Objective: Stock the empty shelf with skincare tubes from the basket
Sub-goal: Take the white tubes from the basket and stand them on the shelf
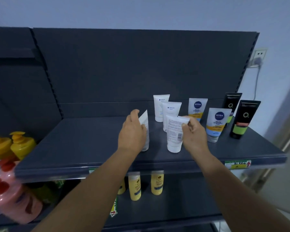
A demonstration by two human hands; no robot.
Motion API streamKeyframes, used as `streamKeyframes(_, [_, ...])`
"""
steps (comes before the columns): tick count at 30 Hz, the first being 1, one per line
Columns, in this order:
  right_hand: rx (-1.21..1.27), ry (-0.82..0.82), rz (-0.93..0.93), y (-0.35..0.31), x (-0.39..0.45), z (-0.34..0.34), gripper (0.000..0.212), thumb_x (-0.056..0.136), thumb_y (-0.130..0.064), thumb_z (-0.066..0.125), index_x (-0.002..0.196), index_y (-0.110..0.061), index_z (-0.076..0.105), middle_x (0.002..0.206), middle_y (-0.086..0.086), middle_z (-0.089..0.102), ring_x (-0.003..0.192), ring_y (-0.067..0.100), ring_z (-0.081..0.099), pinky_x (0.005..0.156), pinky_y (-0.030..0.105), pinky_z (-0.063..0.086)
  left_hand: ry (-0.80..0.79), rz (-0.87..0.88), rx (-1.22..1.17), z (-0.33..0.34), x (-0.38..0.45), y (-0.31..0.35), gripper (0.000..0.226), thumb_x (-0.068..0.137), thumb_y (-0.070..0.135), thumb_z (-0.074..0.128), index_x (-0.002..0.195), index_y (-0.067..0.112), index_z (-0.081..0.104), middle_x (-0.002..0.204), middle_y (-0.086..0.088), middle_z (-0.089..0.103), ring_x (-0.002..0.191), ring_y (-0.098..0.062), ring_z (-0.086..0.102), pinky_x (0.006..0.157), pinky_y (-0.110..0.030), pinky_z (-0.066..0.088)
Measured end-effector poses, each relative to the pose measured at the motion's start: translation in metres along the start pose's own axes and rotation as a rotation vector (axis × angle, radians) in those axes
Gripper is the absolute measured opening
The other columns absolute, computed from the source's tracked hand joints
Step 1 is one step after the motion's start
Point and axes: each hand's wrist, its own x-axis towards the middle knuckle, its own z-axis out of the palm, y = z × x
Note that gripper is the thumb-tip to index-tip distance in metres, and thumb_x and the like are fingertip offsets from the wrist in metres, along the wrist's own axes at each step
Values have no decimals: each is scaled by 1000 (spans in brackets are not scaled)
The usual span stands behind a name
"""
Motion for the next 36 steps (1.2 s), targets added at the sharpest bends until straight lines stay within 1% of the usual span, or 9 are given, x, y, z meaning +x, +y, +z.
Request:
streamKeyframes(4, [57,-66,51,8,0,2,25,90,-6,54,111,-20,56,104,-6,66,99,12,65,84,32,53,-24,-51,-180,10,4,-6,60,87,23,58,140,18,31,124,-5,52,102,-19,56,84,-34,50])
streamKeyframes(6, [31,-123,122,14,-4,6,31,85,-8,64,110,-22,53,105,-9,65,102,13,64,88,34,52,-90,-64,-206,15,5,-10,73,82,27,66,143,19,27,127,-4,46,104,-18,55,89,-36,50])
streamKeyframes(11, [-223,-198,179,22,2,11,44,81,-17,71,119,-11,50,116,-2,57,103,18,57,77,27,42,-495,-134,-136,24,10,-30,105,74,24,76,152,26,5,150,5,14,127,-27,43,106,-38,42])
streamKeyframes(13, [-279,-188,178,26,11,12,41,79,-19,72,115,-11,52,120,7,59,104,22,58,78,28,43,-601,-150,-156,26,15,-38,105,74,18,74,152,31,4,154,2,21,128,-26,45,105,-39,43])
streamKeyframes(15, [-306,-202,189,27,21,10,39,81,-18,70,115,-10,52,120,7,61,106,23,58,76,26,41,-651,-157,-207,26,18,-41,98,76,12,72,151,30,11,143,3,42,113,-17,55,95,-29,47])
streamKeyframes(17, [-325,-216,186,27,31,7,37,83,-17,69,115,-8,53,118,5,63,104,21,59,74,25,39,-663,-141,-256,28,20,-38,84,78,8,72,146,27,27,126,7,53,100,-12,57,85,-21,45])
streamKeyframes(22, [-325,-246,174,30,51,11,37,84,-17,69,116,-8,54,119,4,64,106,21,61,76,25,40,-623,-164,-271,44,20,-31,67,72,20,81,129,23,47,107,12,57,98,-10,55,84,-21,41])
streamKeyframes(29, [-282,-284,166,35,61,13,39,82,-17,72,118,-12,57,114,0,67,105,20,63,89,35,50,-487,-199,-173,64,17,-12,74,60,33,87,121,19,48,110,7,61,99,-13,57,79,-24,44])
streamKeyframes(36, [-199,-315,256,38,36,-18,58,88,-10,62,142,-10,41,139,8,54,123,19,54,105,33,42,-426,-255,-139,85,4,19,75,57,38,88,111,15,42,106,-2,57,95,-18,58,78,-32,51])
